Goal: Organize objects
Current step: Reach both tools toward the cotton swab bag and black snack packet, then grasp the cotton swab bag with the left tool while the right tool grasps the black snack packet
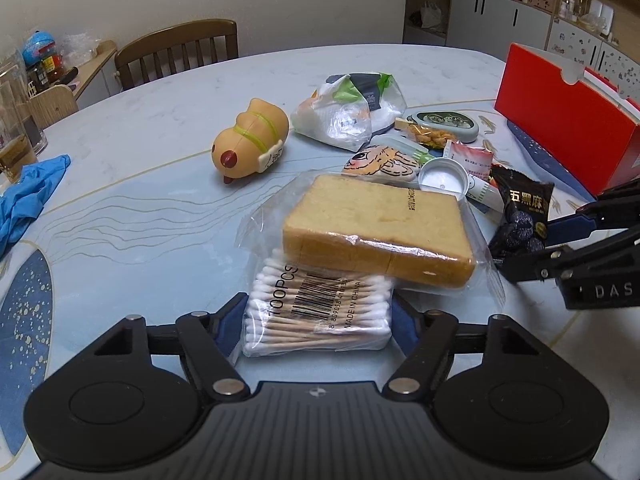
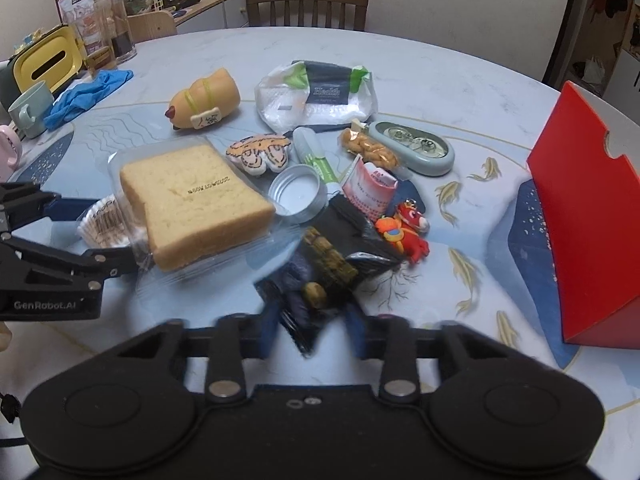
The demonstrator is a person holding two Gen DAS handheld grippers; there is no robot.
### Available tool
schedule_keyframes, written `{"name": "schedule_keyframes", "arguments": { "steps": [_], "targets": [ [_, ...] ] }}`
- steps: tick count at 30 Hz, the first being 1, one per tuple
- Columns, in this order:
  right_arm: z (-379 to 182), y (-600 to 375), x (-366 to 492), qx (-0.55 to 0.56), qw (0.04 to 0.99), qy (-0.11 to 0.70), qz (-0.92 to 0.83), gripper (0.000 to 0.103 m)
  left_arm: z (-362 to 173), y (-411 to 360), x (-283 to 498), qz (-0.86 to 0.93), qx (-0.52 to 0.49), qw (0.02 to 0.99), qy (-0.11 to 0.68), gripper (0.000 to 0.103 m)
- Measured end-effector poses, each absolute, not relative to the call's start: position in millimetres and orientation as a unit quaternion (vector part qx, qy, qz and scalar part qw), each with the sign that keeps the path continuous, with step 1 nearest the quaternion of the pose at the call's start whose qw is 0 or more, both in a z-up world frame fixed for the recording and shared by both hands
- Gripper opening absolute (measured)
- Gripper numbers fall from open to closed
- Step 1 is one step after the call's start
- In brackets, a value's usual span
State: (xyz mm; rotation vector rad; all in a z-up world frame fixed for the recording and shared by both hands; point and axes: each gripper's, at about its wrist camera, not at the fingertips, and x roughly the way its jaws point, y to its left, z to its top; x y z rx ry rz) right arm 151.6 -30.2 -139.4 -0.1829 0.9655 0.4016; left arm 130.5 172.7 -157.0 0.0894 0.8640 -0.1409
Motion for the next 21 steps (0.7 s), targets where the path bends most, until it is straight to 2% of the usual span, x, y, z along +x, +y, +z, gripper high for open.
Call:
{"name": "schedule_keyframes", "arguments": {
  "steps": [14,21],
  "targets": [
    [-120,-50,128,-0.066,0.869,0.452,0.189,0.025,-137,187,82,-0.088,-0.002,0.900,0.426,0.071],
    [-97,-65,109,-0.052,0.873,0.448,0.187,0.025,-110,177,63,-0.098,0.007,0.910,0.404,0.071]
  ]
}}
